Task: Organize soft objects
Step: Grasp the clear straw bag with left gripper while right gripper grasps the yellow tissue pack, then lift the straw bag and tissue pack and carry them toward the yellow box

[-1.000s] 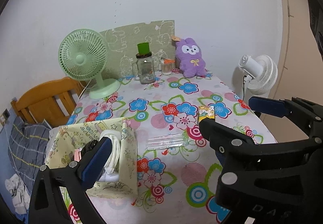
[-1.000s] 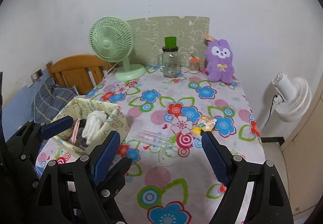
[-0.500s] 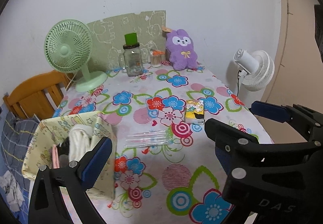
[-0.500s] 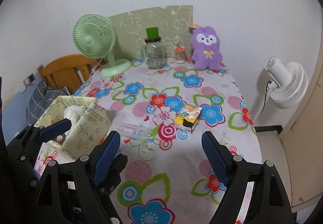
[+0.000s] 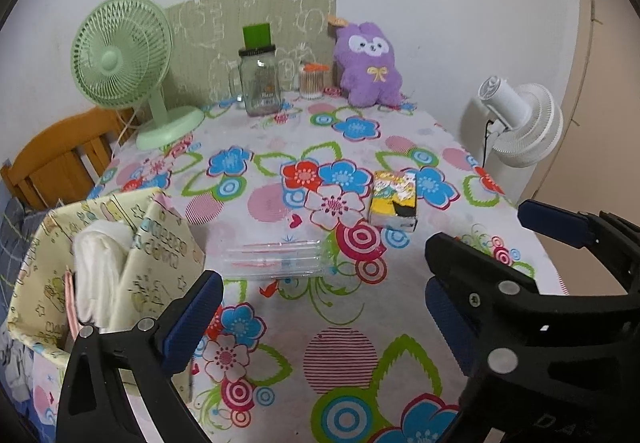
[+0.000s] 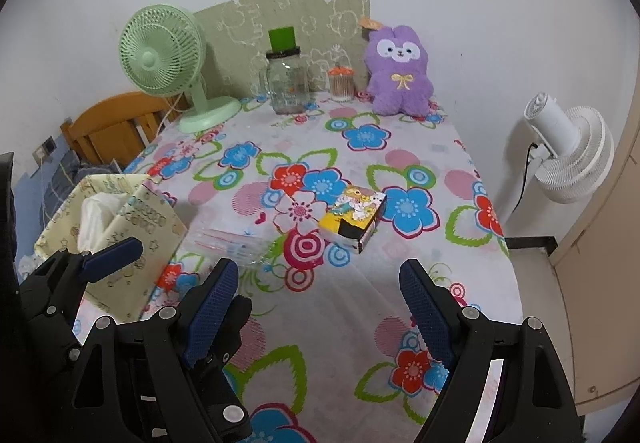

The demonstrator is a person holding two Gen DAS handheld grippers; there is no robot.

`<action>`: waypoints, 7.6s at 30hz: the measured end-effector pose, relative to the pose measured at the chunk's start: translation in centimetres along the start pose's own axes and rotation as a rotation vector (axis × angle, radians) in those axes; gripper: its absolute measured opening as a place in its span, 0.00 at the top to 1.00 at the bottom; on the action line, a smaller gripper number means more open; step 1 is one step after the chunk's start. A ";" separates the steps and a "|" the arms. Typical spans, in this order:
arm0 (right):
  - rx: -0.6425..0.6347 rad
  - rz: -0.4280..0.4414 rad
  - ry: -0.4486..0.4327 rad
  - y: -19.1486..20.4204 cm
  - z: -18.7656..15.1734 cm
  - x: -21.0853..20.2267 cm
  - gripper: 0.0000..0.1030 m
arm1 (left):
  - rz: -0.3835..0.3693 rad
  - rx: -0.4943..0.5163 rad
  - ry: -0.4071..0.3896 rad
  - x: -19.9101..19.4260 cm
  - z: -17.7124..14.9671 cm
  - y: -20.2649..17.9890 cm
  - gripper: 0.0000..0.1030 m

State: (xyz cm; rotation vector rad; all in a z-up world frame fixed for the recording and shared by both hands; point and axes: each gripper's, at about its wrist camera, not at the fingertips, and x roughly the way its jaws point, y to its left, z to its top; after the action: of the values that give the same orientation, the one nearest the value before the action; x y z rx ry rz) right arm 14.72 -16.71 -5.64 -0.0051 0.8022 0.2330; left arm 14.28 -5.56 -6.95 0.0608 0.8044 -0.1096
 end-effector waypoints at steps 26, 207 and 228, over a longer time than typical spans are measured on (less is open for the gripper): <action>0.003 0.005 0.122 -1.7 0.8 8.9 0.17 | 0.059 -0.121 0.222 10.2 -0.7 1.8 0.01; -0.054 0.067 -0.116 14.0 3.8 -3.2 0.44 | 0.067 -0.039 -0.120 -8.1 0.8 10.7 0.78; -0.137 0.121 -0.044 19.4 4.6 1.6 0.45 | 0.127 -0.062 -0.069 -5.4 -0.2 16.6 0.78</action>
State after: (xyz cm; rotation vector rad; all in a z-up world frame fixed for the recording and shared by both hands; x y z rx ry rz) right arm 15.06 2.98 -1.95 -0.0804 0.7421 0.4016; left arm 12.41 11.29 -2.98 0.0492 0.7328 0.0327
